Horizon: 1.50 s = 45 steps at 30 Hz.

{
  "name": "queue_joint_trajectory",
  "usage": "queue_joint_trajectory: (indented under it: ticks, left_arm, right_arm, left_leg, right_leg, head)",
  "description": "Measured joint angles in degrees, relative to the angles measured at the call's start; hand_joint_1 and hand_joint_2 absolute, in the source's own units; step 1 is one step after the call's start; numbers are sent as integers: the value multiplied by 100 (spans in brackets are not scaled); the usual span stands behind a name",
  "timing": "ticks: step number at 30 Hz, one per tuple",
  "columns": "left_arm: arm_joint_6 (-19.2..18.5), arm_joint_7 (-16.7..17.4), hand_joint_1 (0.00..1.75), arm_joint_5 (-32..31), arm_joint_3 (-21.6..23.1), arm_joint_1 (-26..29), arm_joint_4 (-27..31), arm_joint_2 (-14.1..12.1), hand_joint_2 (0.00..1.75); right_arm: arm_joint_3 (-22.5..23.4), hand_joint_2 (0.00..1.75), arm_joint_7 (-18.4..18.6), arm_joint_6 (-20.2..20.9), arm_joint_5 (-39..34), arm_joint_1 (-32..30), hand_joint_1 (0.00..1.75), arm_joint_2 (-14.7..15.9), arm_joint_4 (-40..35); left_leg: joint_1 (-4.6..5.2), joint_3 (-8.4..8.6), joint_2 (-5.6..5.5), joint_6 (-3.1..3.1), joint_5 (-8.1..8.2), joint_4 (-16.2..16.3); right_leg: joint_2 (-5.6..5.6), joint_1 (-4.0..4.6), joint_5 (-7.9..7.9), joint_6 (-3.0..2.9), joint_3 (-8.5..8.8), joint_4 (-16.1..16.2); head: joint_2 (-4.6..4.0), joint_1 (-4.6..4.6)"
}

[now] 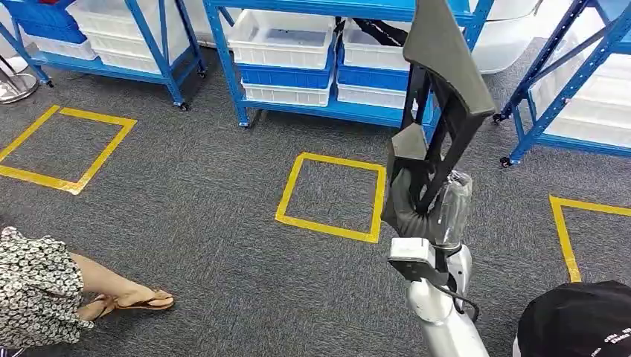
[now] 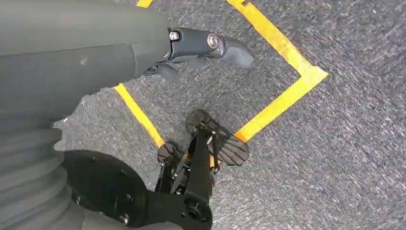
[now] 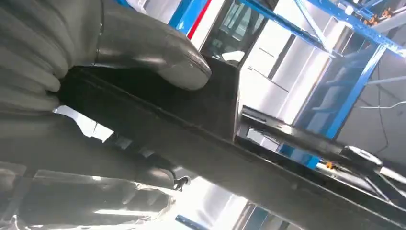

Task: Take the parts from the cabinet and place them on the table.

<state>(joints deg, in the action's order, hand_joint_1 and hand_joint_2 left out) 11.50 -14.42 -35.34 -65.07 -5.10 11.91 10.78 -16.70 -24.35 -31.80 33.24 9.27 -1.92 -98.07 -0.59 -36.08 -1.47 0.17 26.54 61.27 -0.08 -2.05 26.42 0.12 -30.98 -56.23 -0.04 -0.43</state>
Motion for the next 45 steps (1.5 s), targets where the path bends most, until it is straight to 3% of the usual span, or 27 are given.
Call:
queue_joint_trajectory:
  ticks: [2, 3, 4, 6, 8, 9, 12, 14, 15, 17, 19, 20, 22, 23, 24, 27, 29, 31, 33, 34, 36, 38, 39, 40, 43, 44, 45]
  left_arm:
    - [-2, 2, 0, 0, -9, -7, -2, 0, 175]
    - [-2, 2, 0, 0, -11, -5, -4, 2, 175]
    - [-2, 2, 0, 0, -15, -4, -9, 4, 175]
    - [0, 2, 0, 0, -20, -3, -9, 4, 175]
    - [0, 2, 0, 0, -20, -9, -9, 2, 175]
    - [9, 6, 0, -4, -20, -19, -9, 0, 175]
    - [46, 33, 0, -50, -18, -16, -9, 2, 175]
    - [13, 9, 0, -72, -18, -12, -11, 15, 175]
    - [-9, -11, 0, -105, -18, -15, -11, 20, 175]
    - [-30, -44, 0, -140, -15, -24, -11, 20, 175]
    - [-57, -50, 0, -173, -15, -19, -13, 24, 175]
    - [-55, -48, 0, -179, -15, -16, -13, 26, 175]
    - [11, -7, 0, -234, -13, -14, -15, 59, 175]
    - [44, 24, 0, -247, -11, -16, -15, 72, 175]
    - [83, 77, 0, -280, 0, -17, -17, 98, 175]
    - [247, 214, 0, -369, 9, -6, -22, 124, 175]
    - [297, 201, 0, -424, 13, 0, -20, 127, 175]
    - [287, 88, 0, -470, 28, -1, -20, 142, 175]
    - [208, -65, 0, -513, 87, 0, -22, 142, 175]
    - [175, -107, 0, -540, 109, 4, -22, 142, 175]
    - [168, -125, 0, -601, 155, 7, -22, 142, 175]
    - [251, 26, 0, -680, 192, 4, -22, 142, 175]
    - [282, 90, 0, -713, 223, 2, -22, 155, 175]
    - [297, 122, 0, -728, 256, 1, -22, 160, 175]
    - [334, 172, 0, -756, 269, 2, -22, 183, 175]
    - [334, 175, 0, -756, 277, 3, -22, 192, 175]
    - [334, 181, 0, -756, 291, 3, -24, 208, 175]
  right_arm:
    - [-4, 175, 0, 0, 0, -6, 175, -4, 15]
    - [-4, 175, 0, 0, 0, -13, 175, -4, 29]
    - [-4, 175, 0, 0, 0, -15, 175, -4, 39]
    - [-7, 175, 0, 0, 0, -12, 175, -6, 46]
    - [-7, 175, 0, -2, 0, -5, 175, -11, 46]
    - [-7, 175, 0, -7, 0, -5, 175, -15, 46]
    - [-4, 175, 0, -44, 2, -12, 175, -11, 31]
    - [0, 175, 0, -74, 4, -18, 175, 19, -52]
    - [2, 175, -2, -98, 7, -19, 175, 37, -92]
    - [17, 175, 0, -129, 13, -83, 175, 89, -157]
    - [33, 175, 15, -131, 37, -203, 175, 118, -181]
    - [50, 175, 22, -131, 52, -239, 175, 139, -186]
    - [59, 175, 39, -131, 72, -241, 175, 151, -201]
    - [61, 175, 39, -131, 94, -240, 175, 151, -219]
    - [61, 175, 37, -138, 129, -239, 175, 151, -234]
    - [74, 175, 67, -177, 303, -253, 175, 146, -238]
    - [98, 175, 127, -190, 449, -302, 175, 129, -284]
    - [159, 175, 155, -221, 538, -407, 175, 118, -380]
    - [255, 175, 168, -223, 569, -523, 175, 120, -457]
    - [288, 175, 170, -219, 566, -578, 175, 120, -468]
    - [358, 175, 157, -214, 568, -692, 175, 120, -479]
    - [404, 175, 118, -214, 577, -782, 175, 116, -483]
    - [424, 175, 105, -214, 584, -827, 175, 109, -492]
    - [450, 175, 94, -216, 584, -871, 175, 105, -505]
    - [492, 175, 81, -216, 584, -951, 175, 103, -520]
    - [496, 175, 81, -216, 584, -962, 175, 103, -529]
    - [514, 175, 81, -219, 584, -980, 175, 107, -540]
  left_leg:
    - [-21, -447, 108, -49, 471, 983]
    - [-24, -633, 126, -60, 596, 1383]
    - [-28, -677, 126, -58, 575, 1471]
    - [-35, -387, 135, -21, 206, 892]
    - [-18, 221, 315, 76, -226, -232]
    - [42, 263, 380, 77, -141, -354]
    - [84, 219, 271, 153, -169, -360]
    - [18, 324, 208, 245, -282, -542]
    - [39, 332, 183, 277, -307, -585]
    - [49, 309, 102, 309, -327, -582]
    - [67, 290, 2, 316, -335, -577]
    - [80, 289, -40, 317, -340, -576]
    - [106, 294, -125, 305, -349, -572]
    - [115, 294, -160, 297, -354, -565]
    - [163, 278, -191, 275, -351, -544]
    - [162, 253, -252, 212, -350, -534]
    - [141, 202, -235, 174, -311, -445]
    - [100, -60, 7, 62, 123, 174]
    - [19, -516, 99, -30, 558, 1144]
    - [-11, -626, 117, -63, 601, 1372]
    - [-79, -431, 145, -106, 312, 989]
    - [-117, 206, 284, -103, -154, -148]
    - [-103, 362, 437, -87, -146, -469]
    - [-67, 366, 353, -46, -166, -459]
    - [-7, 314, 252, 78, -166, -448]
    - [-62, 368, 213, 164, -239, -541]
    - [-34, 379, 203, 202, -264, -571]
  right_leg:
    - [-55, 30, 1, -35, -9, -3]
    - [-96, 41, 3, -37, -10, -3]
    - [-118, 46, 4, -38, -9, -3]
    - [-170, 52, 8, -38, 4, -3]
    - [-204, 63, 12, -39, 23, -1]
    - [-222, 123, 21, -21, 8, -6]
    - [-305, 121, 7, 52, 7, 39]
    - [-282, 158, 73, 110, -25, -27]
    - [-165, 157, 232, 72, -135, -274]
    - [-49, 140, 651, -5, -599, -1235]
    - [-20, 145, 809, 24, -920, -1860]
    - [-14, 149, 726, 59, -864, -1732]
    - [9, 150, 306, 126, -371, -734]
    - [78, 152, 138, 119, -93, -207]
    - [194, 180, 66, 60, 18, 91]
    - [120, 191, 6, -24, 56, 98]
    - [37, 53, -61, -100, 78, 134]
    - [-17, 60, -51, -162, 92, 136]
    - [-95, 81, -48, -161, 83, 134]
    - [-123, 82, -47, -159, 81, 134]
    - [-182, 75, -43, -153, 87, 133]
    - [-212, 70, -17, -112, 117, 133]
    - [-226, 99, -5, -82, 134, 130]
    - [-239, 159, 9, -37, 124, 130]
    - [-326, 137, -7, 87, 134, 168]
    - [-294, 158, 30, 132, 93, 117]
    - [-171, 125, 133, 128, 25, -46]
  head:
    - [0, -2]
    - [0, -7]
    - [0, -3]
    - [0, -5]
    - [0, -7]
    - [0, 0]
    - [0, 2]
    - [0, 21]
    - [0, 17]
    - [0, 50]
    - [0, 54]
    - [2, 52]
    - [0, 57]
    - [0, 59]
    - [0, 52]
    - [0, 48]
    - [2, 59]
    - [0, -38]
    - [0, -31]
    - [0, -33]
    - [0, -35]
    - [0, -35]
    - [0, -40]
    - [2, -18]
    - [0, -9]
    - [0, -9]
    - [0, 2]
